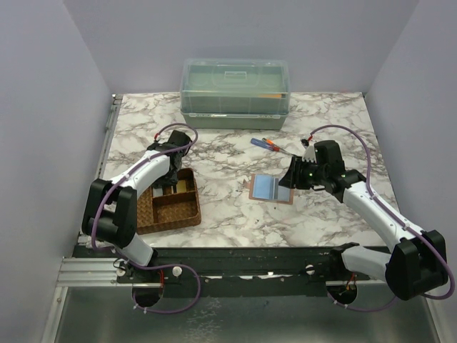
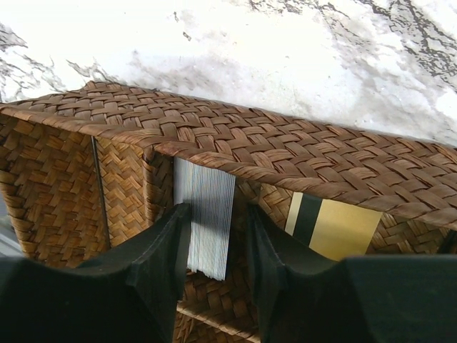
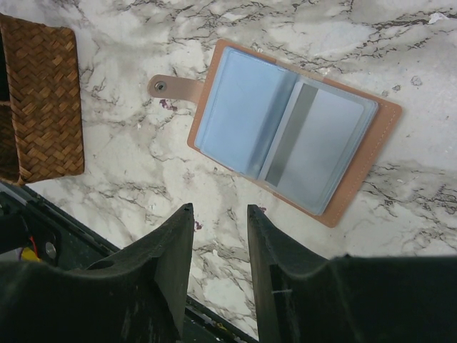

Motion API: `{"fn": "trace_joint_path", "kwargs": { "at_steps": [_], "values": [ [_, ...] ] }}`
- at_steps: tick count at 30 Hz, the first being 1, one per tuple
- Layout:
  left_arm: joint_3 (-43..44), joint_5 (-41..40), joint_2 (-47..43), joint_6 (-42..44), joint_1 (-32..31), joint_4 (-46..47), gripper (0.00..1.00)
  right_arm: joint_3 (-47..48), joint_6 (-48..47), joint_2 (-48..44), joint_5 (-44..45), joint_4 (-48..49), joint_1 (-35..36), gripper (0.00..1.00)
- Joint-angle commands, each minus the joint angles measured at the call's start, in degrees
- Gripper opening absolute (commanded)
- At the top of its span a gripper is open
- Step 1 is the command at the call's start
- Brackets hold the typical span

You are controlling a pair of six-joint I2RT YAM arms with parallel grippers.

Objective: Put the credit cards into the card holder
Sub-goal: Pick up the credit card from the storage box.

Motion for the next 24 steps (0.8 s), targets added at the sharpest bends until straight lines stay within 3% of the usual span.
{"fn": "trace_joint_path", "kwargs": {
  "at_steps": [1, 10, 24],
  "values": [
    [0.65, -3.20, 1.83, -0.45, -0.45, 0.86, 0.37, -0.60, -1.08, -0.58, -1.08, 0.71, 0.26, 0.40],
    [1.73, -7.71, -0.46, -0.11, -2.21, -0.50, 0.25, -0.74, -1.03, -0.34, -1.08, 0.90, 0.28, 0.40],
    [2.96, -7.88, -3.80, 0.48, -2.83, -2.43, 0.15, -0.52, -0.89, -0.10, -0.72, 0.42, 0.28, 0.40]
  ]
}}
